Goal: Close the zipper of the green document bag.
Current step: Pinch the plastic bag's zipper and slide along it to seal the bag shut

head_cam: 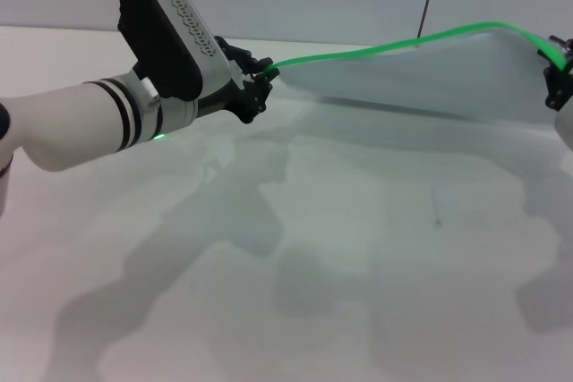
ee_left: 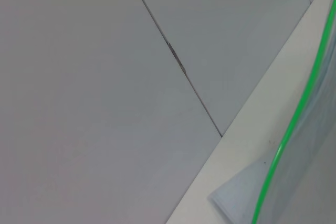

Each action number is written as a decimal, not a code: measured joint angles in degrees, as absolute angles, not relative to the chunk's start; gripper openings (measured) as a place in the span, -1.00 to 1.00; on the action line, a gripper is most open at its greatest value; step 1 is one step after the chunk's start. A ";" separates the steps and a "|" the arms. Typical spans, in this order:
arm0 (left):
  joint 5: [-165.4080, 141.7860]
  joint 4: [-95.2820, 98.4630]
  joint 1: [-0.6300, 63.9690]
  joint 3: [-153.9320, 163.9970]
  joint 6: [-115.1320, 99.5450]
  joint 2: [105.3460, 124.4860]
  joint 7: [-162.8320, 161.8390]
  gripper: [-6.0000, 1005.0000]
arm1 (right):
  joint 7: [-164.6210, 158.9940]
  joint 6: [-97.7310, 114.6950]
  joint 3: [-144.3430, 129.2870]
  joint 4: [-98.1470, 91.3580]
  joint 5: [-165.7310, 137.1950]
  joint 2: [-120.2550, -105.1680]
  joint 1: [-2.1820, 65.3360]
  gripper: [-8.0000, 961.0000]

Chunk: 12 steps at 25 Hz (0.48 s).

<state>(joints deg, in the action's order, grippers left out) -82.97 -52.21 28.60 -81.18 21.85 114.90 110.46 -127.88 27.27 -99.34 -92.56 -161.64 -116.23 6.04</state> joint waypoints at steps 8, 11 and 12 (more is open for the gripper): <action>-82.76 -52.65 28.61 -81.39 21.83 115.14 110.53 -0.82 | -127.95 25.64 -99.58 -92.01 -162.66 -116.23 6.02 -0.68; -82.40 -53.08 28.51 -83.72 21.85 116.10 110.47 -0.82 | -128.94 23.23 -99.73 -91.96 -164.03 -116.41 5.32 -0.67; -82.31 -53.33 28.39 -84.84 21.82 116.37 110.46 -0.82 | -129.54 22.24 -99.75 -92.01 -164.39 -116.44 4.96 -0.67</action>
<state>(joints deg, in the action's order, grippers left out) -82.31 -53.33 28.39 -84.84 21.83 116.37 110.46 -129.54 22.24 -99.75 -92.01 -164.39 -116.44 4.96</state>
